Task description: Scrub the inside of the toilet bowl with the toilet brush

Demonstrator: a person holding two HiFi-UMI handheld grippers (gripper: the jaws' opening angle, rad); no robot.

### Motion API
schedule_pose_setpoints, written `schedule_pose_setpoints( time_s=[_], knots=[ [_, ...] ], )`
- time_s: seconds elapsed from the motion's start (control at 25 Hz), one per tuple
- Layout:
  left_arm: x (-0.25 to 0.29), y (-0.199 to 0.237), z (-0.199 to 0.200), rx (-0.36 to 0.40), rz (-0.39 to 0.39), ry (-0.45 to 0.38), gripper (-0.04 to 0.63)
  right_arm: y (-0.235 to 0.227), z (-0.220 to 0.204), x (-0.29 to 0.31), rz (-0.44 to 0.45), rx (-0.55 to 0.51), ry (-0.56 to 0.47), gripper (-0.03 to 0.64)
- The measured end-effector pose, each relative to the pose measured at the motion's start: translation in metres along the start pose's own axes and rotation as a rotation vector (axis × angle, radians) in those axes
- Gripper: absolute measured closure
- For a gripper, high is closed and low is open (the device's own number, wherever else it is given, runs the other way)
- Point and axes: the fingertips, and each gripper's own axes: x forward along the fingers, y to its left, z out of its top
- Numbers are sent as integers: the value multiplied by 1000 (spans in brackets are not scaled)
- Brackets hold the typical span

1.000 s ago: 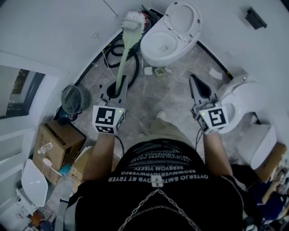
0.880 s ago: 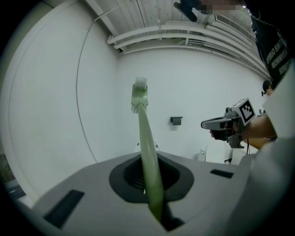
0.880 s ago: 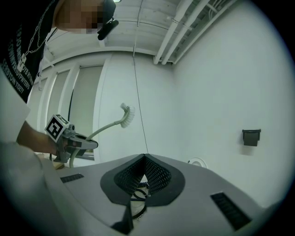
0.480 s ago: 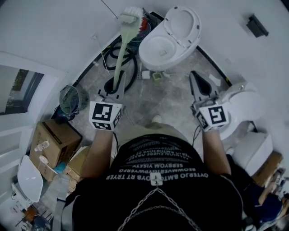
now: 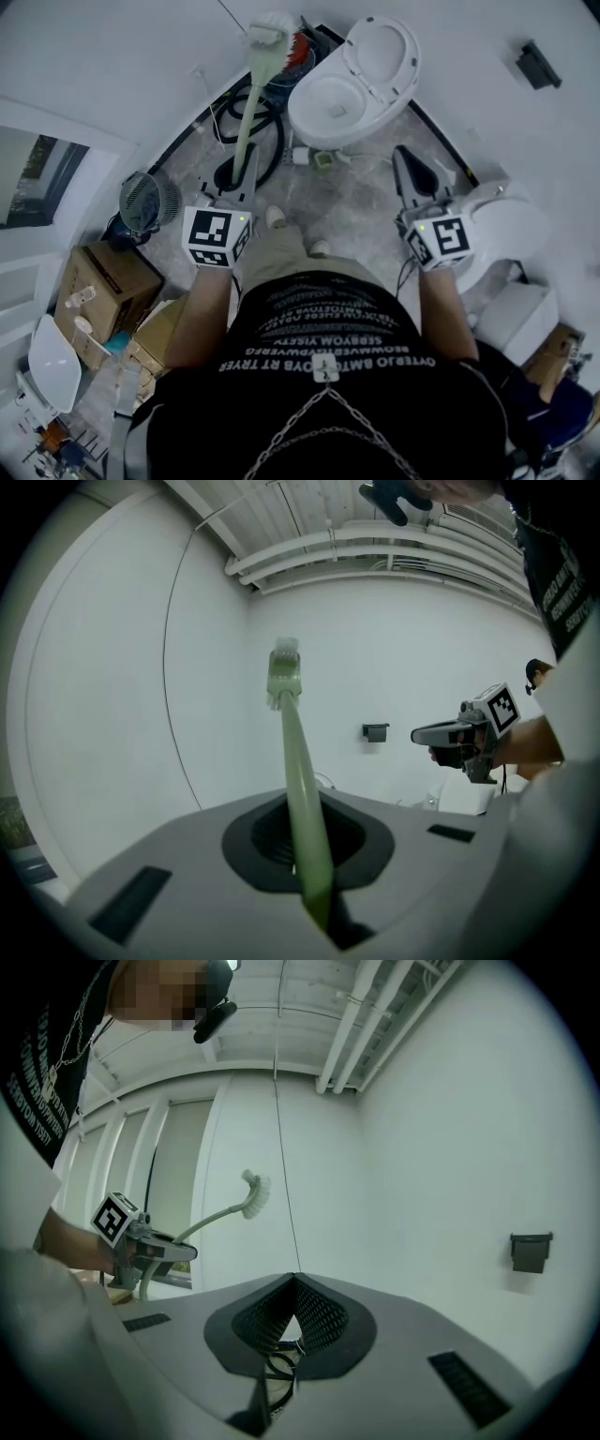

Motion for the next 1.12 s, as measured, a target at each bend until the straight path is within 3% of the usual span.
schedule_pose_setpoints(
  time_s=[0.24,0.68,1.12],
  knots=[
    [9,11,-3,-25,-9,-4,594,-2,-3,9,-10,-4,5,615],
    [56,37,8,41,-55,14,594,-23,2,59,-44,5,3,615],
    [117,70,11,44,-95,45,594,-56,-3,116,-67,28,37,615]
  ],
)
